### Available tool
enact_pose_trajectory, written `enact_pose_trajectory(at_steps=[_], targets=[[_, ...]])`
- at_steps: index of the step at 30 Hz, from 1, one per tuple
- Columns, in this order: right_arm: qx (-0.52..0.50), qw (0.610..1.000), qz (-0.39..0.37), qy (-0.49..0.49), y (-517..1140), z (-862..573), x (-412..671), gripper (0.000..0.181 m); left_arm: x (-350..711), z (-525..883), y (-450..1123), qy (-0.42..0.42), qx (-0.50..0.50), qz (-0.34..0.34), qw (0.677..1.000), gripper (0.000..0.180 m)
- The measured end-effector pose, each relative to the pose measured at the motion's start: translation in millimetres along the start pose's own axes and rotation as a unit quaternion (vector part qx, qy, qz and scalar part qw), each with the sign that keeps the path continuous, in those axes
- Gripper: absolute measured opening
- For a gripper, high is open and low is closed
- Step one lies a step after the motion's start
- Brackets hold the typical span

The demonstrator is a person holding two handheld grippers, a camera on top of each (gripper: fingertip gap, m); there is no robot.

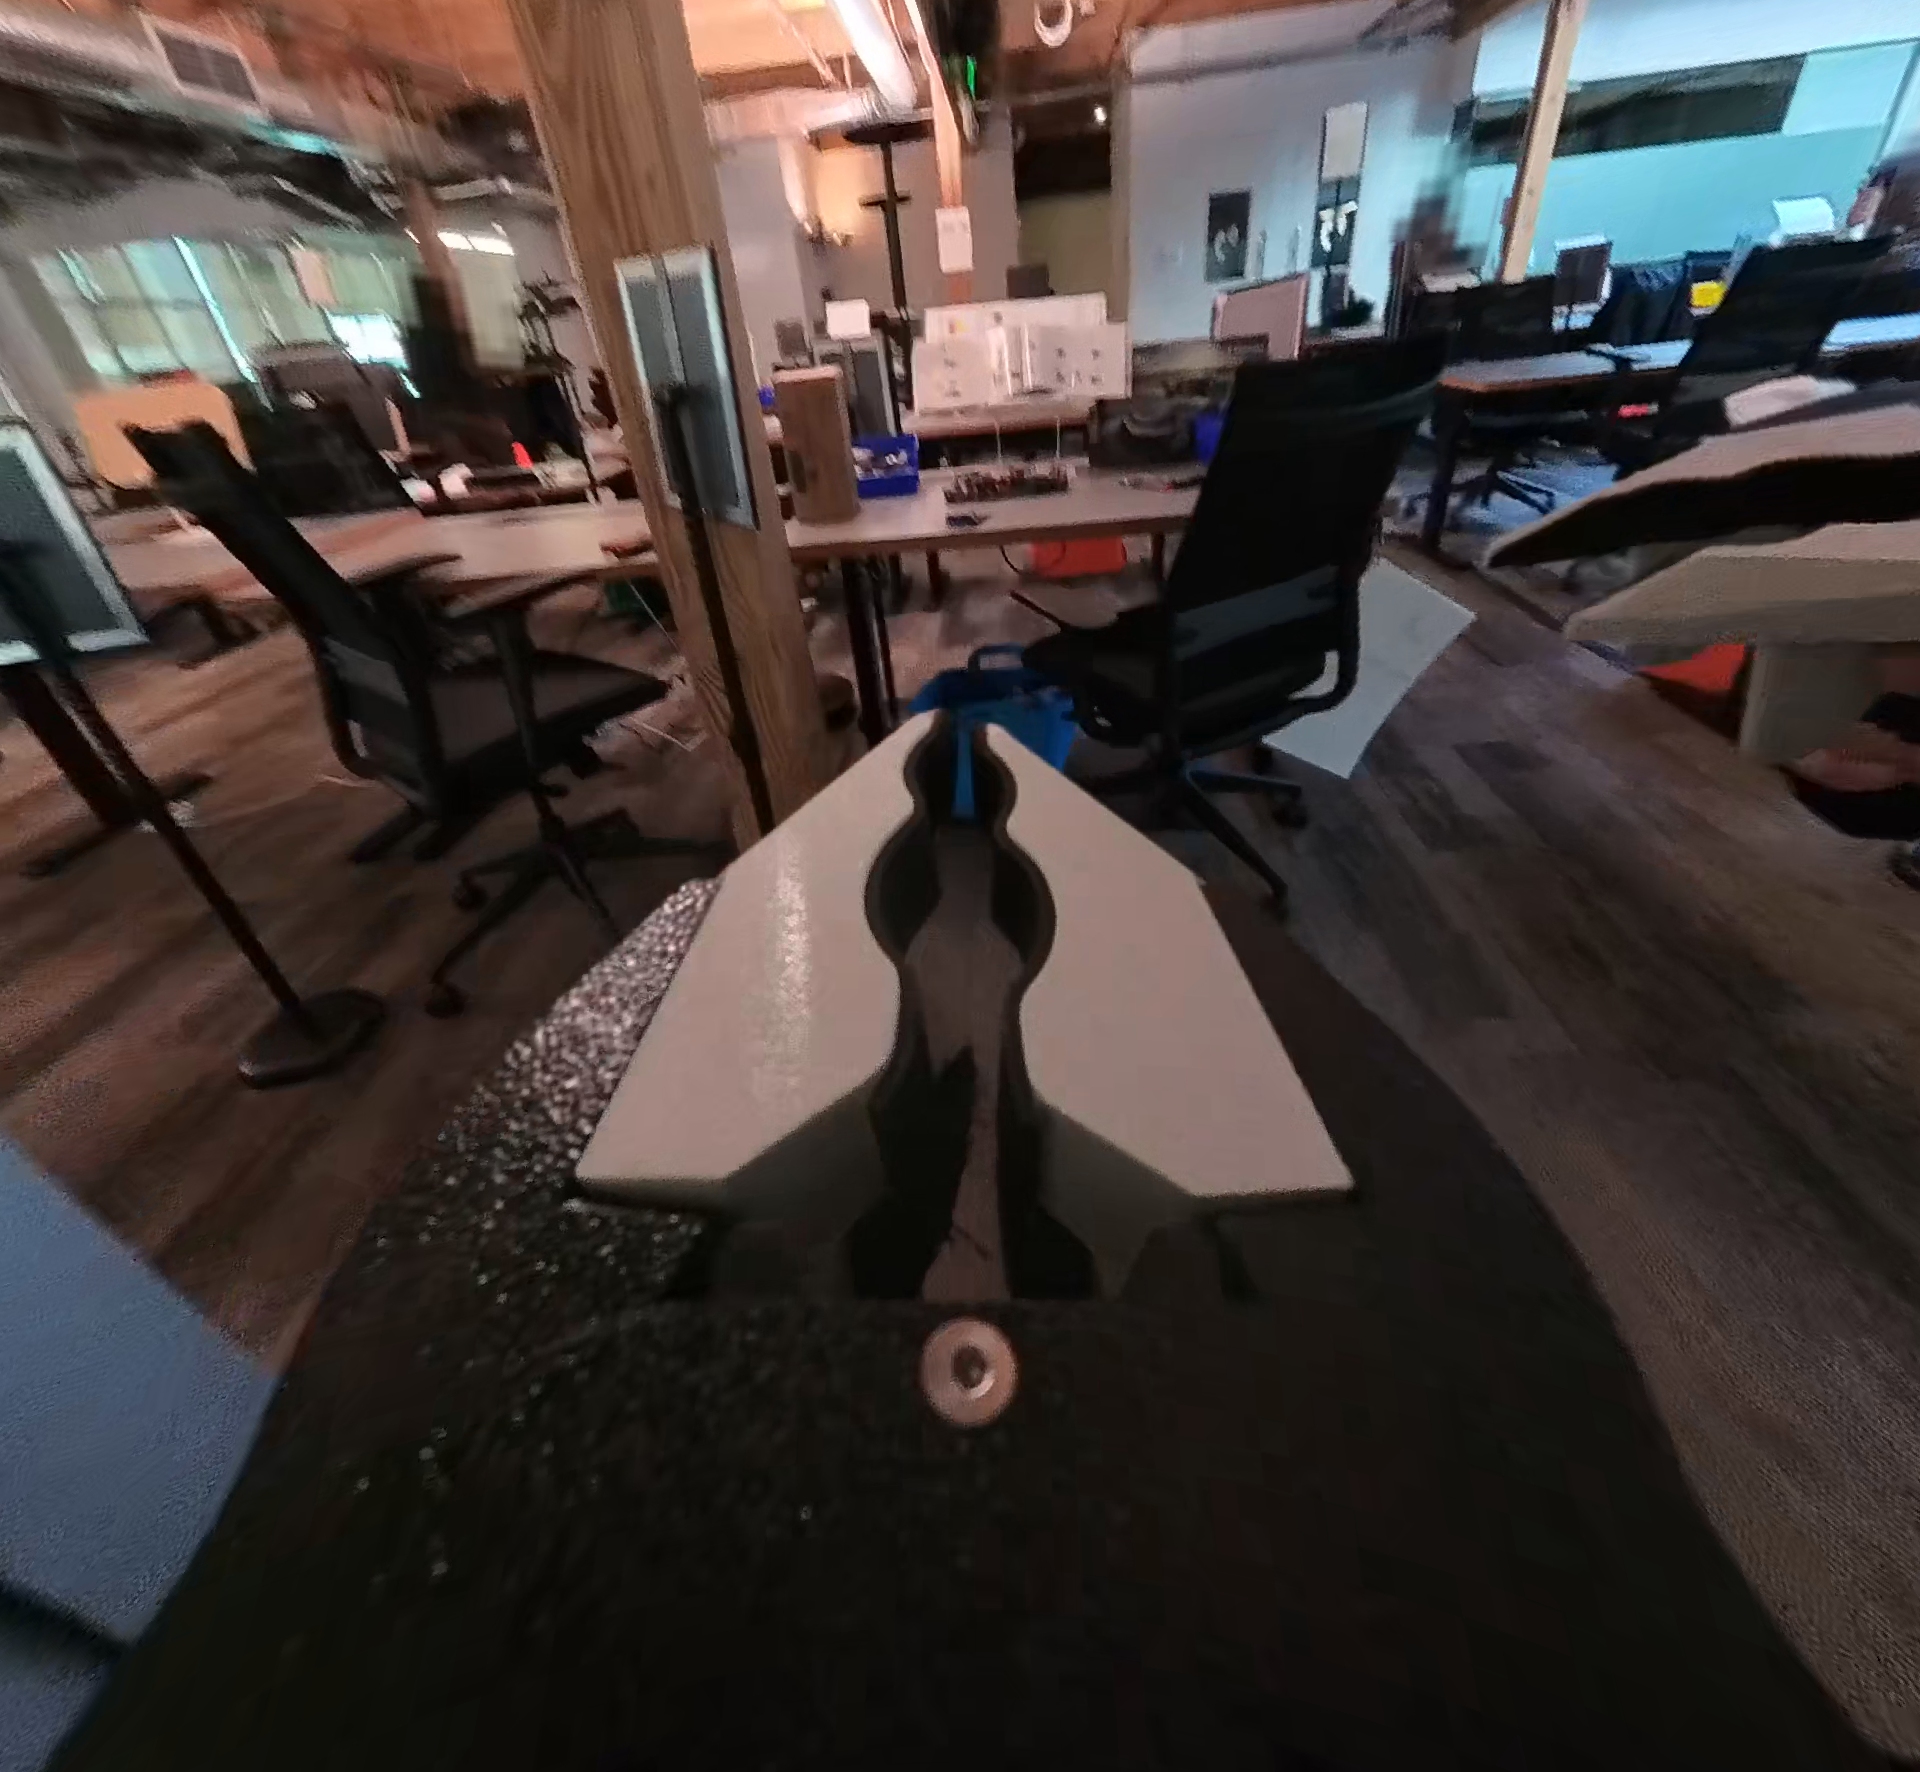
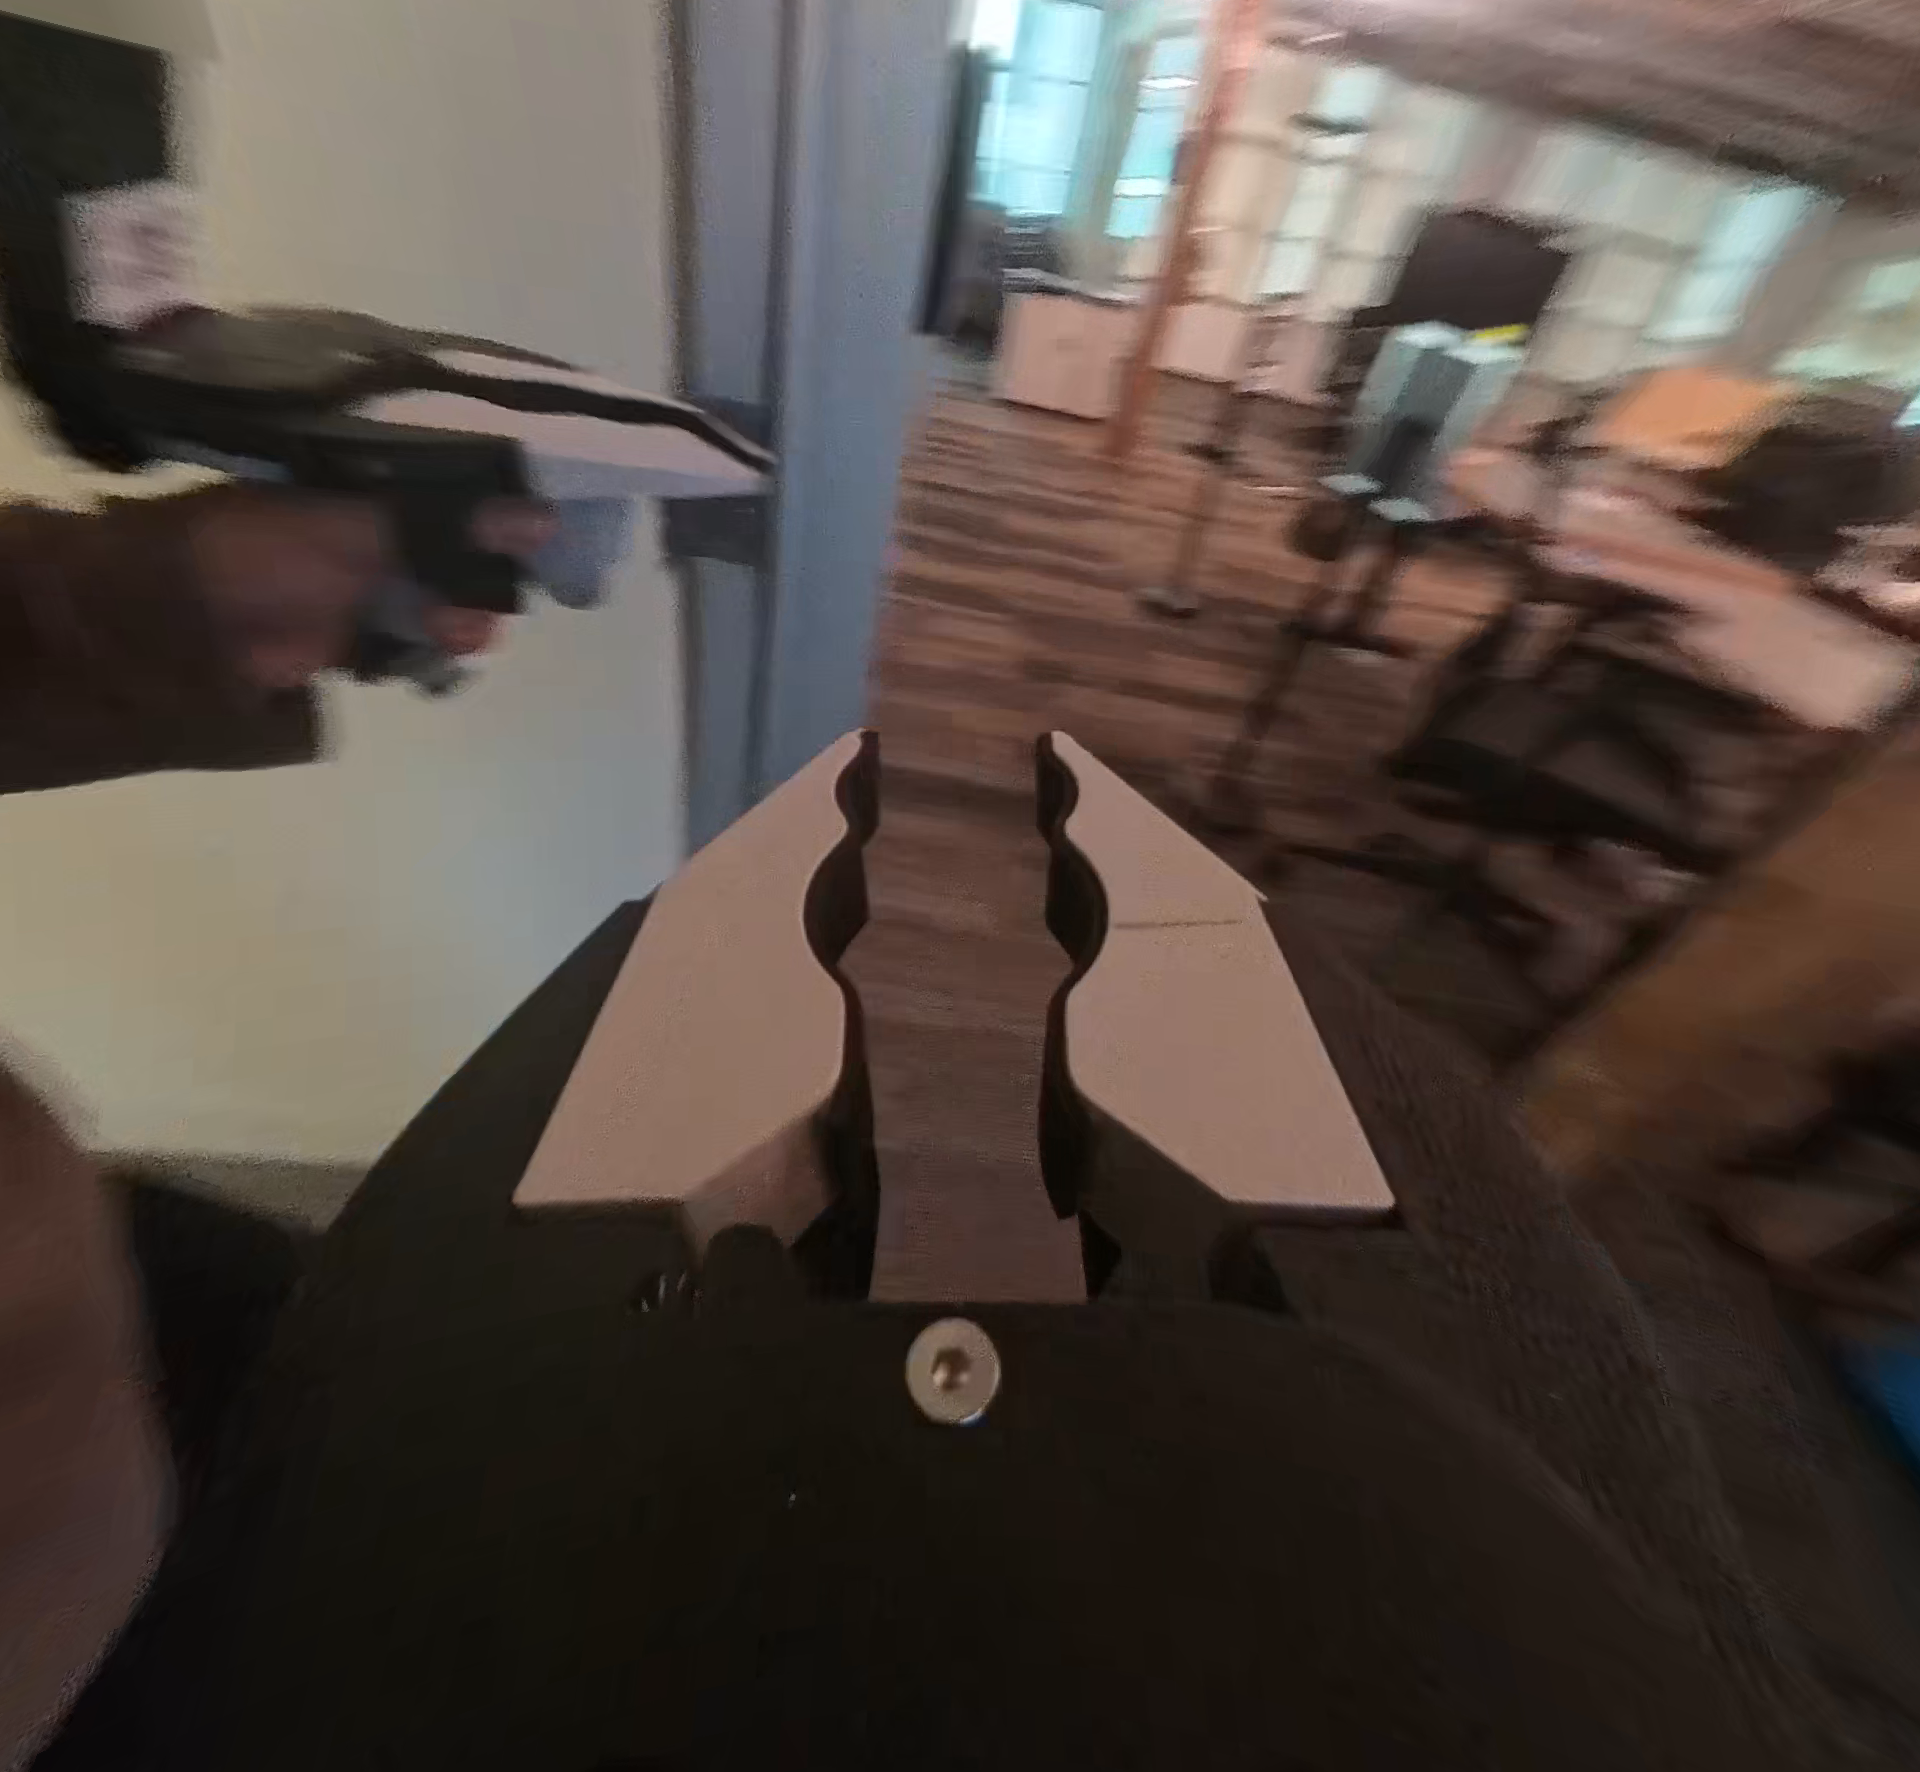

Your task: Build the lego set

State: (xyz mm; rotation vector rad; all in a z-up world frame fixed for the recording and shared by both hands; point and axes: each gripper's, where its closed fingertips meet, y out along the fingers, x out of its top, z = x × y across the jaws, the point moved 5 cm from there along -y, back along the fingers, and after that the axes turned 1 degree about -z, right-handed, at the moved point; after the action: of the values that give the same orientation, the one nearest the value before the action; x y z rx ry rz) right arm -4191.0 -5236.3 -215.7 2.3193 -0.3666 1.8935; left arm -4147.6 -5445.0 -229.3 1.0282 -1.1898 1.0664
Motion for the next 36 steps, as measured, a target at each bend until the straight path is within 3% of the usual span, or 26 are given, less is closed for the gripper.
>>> enact_pose_trajectory(at_steps=[2,3,6,11,18,22,27,33,36], targets=[[0.177,0.981,0.02,0.074,36,-13,-20,0.035,-19,28,40,-0.001,0.003,0.016,1.0,0.0],[0.28,0.949,0.045,0.134,51,-18,-31,0.04,-29,43,58,0.0,0.009,0.019,1.0,0.0],[0.505,0.804,0.105,0.296,89,-50,-62,0.057,-52,97,127,-0.023,0.014,0.026,0.999,0.0],[0.619,0.666,0.208,0.36,181,-125,-99,0.066,-58,191,236,-0.041,0.026,0.054,0.997,0.0],[0.721,0.543,0.25,0.35,310,-218,-97,0.019,-67,316,322,-0.039,0.082,0.063,0.994,0.0],[0.75,0.543,0.232,0.298,405,-274,-117,0.0,-88,391,350,-0.038,0.148,0.065,0.986,0.001],[0.769,0.562,0.231,0.198,541,-343,-138,0.0,-119,497,388,-0.06,0.23,0.075,0.968,0.001],[0.698,0.649,0.303,-0.008,738,-416,-173,0.0,-123,637,431,-0.049,0.302,0.103,0.946,0.001],[0.698,0.639,0.315,-0.076,828,-430,-177,0.0,-128,706,438,-0.027,0.347,0.117,0.93,0.001]])
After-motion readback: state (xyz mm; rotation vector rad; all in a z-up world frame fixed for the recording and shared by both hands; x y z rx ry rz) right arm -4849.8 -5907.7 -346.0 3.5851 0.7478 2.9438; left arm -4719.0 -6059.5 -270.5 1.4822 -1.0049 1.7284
